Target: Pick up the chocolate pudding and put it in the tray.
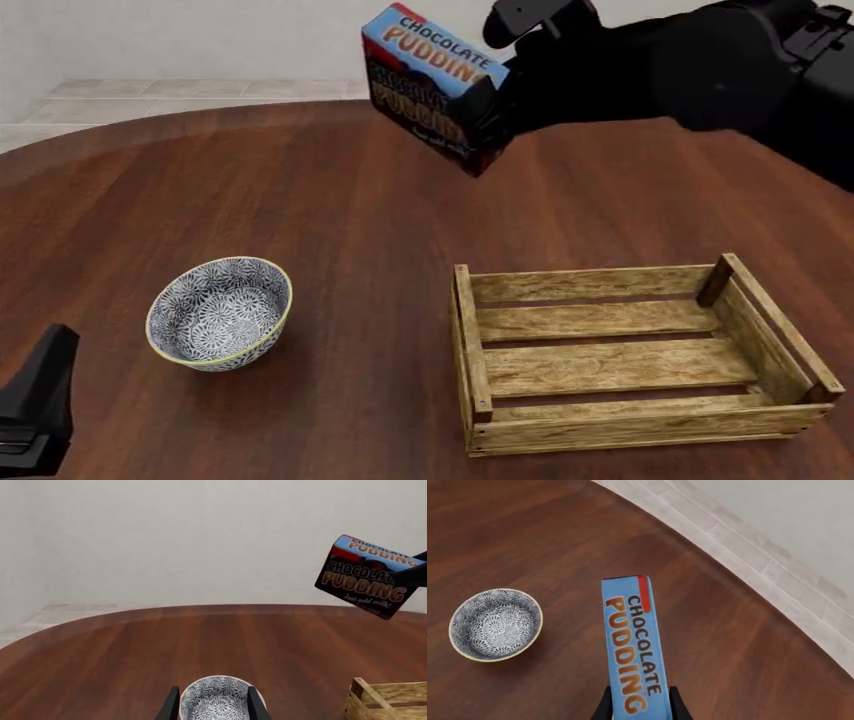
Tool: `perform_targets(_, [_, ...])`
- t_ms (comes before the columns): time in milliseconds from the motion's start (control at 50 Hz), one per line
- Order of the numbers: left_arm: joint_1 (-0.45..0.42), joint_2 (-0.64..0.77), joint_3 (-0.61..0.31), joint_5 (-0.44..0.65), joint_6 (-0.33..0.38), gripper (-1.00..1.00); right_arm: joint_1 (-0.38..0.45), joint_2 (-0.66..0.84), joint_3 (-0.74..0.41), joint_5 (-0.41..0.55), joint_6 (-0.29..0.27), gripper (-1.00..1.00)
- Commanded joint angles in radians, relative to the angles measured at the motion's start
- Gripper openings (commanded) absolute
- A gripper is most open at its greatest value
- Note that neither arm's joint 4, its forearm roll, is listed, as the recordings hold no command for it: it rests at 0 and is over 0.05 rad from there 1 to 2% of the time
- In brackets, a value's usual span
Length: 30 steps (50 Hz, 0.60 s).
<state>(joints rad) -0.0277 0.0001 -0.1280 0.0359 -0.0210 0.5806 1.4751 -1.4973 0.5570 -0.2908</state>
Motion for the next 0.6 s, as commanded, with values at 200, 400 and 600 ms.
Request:
perform_targets(200, [-0.009,0.000,-0.010,0.009,0.000,1.00,-0.083,-0.134,0.081,0.026,0.005,-1.00])
perform_targets(400, [-0.013,0.000,0.000,-0.005,0.003,1.00,-0.169,-0.160,0.105,0.040,0.032,-1.00])
perform_targets(600, [-0.008,0.000,0.004,-0.024,0.002,1.00,-0.265,-0.194,0.136,0.055,0.034,-1.00])
